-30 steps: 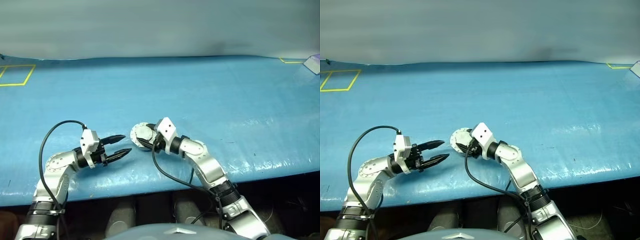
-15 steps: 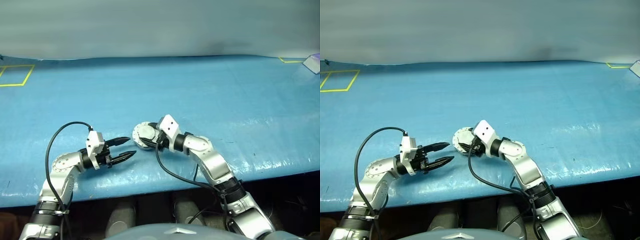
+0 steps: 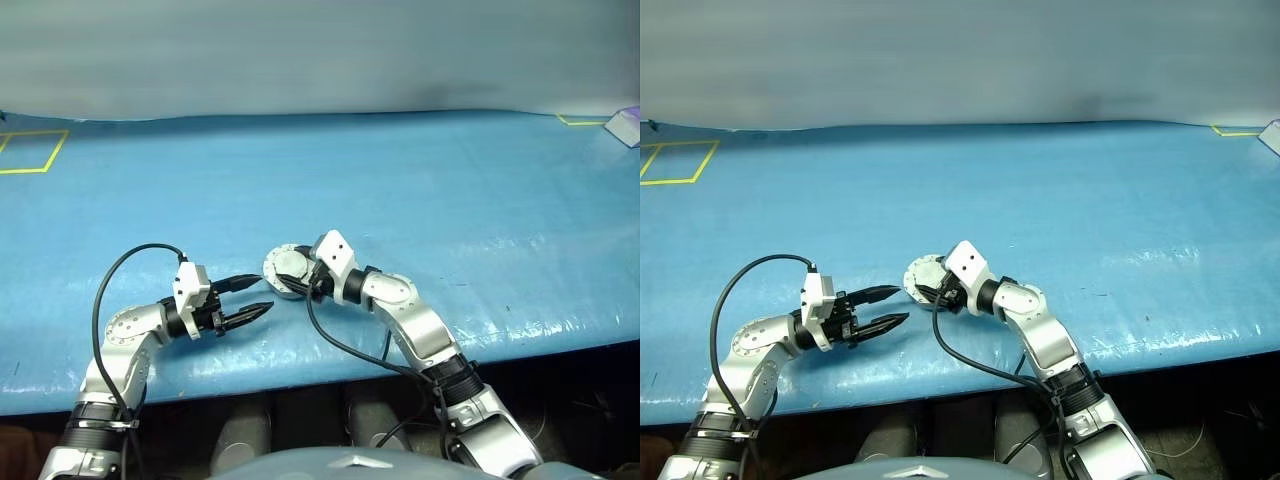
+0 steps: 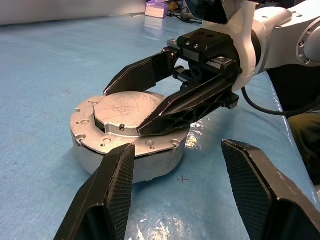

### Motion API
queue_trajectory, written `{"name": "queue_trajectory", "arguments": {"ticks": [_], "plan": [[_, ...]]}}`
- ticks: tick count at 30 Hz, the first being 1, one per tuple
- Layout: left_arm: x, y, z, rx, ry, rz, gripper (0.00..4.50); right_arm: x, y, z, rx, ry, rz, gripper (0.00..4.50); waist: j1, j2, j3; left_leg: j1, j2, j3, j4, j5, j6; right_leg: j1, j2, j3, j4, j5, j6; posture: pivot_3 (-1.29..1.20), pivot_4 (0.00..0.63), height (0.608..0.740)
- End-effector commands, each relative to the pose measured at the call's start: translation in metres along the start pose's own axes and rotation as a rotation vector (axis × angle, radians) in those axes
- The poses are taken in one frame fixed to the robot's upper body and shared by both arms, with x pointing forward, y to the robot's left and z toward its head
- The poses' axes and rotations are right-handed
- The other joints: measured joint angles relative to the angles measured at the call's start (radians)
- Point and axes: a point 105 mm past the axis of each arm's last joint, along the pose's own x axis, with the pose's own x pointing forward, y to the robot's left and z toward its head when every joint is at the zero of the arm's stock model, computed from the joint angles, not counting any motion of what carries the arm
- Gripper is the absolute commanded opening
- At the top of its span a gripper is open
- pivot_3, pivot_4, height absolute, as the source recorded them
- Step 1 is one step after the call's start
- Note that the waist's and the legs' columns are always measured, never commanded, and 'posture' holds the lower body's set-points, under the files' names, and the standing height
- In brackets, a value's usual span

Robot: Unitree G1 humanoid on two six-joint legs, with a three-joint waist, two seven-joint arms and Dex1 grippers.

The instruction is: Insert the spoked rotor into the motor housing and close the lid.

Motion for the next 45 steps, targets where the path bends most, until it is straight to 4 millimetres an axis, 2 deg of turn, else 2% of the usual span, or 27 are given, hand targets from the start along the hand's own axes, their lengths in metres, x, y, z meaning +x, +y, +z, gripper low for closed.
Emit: {"name": "queue_trajectory", "arguments": {"ticks": [1, 12, 37, 40, 45], "plan": [[0.0, 0.0, 0.003, 0.021, -0.008, 0.005, 3.0, 0.0, 0.002, -0.006, 0.003, 0.013, 0.002, 3.0, 0.0, 0.0, 0.0, 0.0, 0.0, 0.0, 0.0, 0.0, 0.0, 0.0, 0.0, 0.0, 0.0, 0.0, 0.0, 0.0, 0.15, 0.74], [0.005, 0.006, 0.009, -0.036, -0.018, 0.054, 3.0, -0.006, 0.003, -0.03, -0.001, 0.104, 0.002, 3.0, 0.001, 0.0, 0.0, 0.001, 0.0, 0.0, 0.0, 0.0, 0.0, 0.001, 0.0, 0.0, 0.0, 0.0, 0.0, 0.0, 0.15, 0.74], [0.02, 0.014, 0.01, -0.108, -0.045, 0.124, 3.0, 0.005, 0.002, -0.034, 0.062, 0.096, -0.014, 3.0, -0.006, -0.001, -0.002, 0.005, 0.001, 0.0, 0.001, 0.0, 0.0, 0.004, 0.001, 0.0, 0.002, 0.0, 0.0, 0.0, 0.15, 0.74], [0.023, 0.024, 0.008, -0.127, -0.048, 0.187, 2.38, 0.004, 0.002, -0.035, 0.062, 0.098, -0.015, 3.0, -0.005, -0.002, -0.003, 0.006, 0.001, 0.0, 0.001, 0.0, 0.0, 0.005, 0.001, 0.0, 0.002, 0.0, 0.0, 0.0, 0.15, 0.74], [0.028, 0.024, 0.004, -0.142, -0.027, 0.18, 0.69, 0.003, 0.002, -0.035, 0.061, 0.099, -0.02, 3.0, -0.001, -0.001, -0.004, 0.006, 0.001, 0.0, 0.003, 0.0, 0.0, 0.006, 0.001, 0.0, 0.002, 0.0, 0.0, 0.0, 0.15, 0.74]]}}
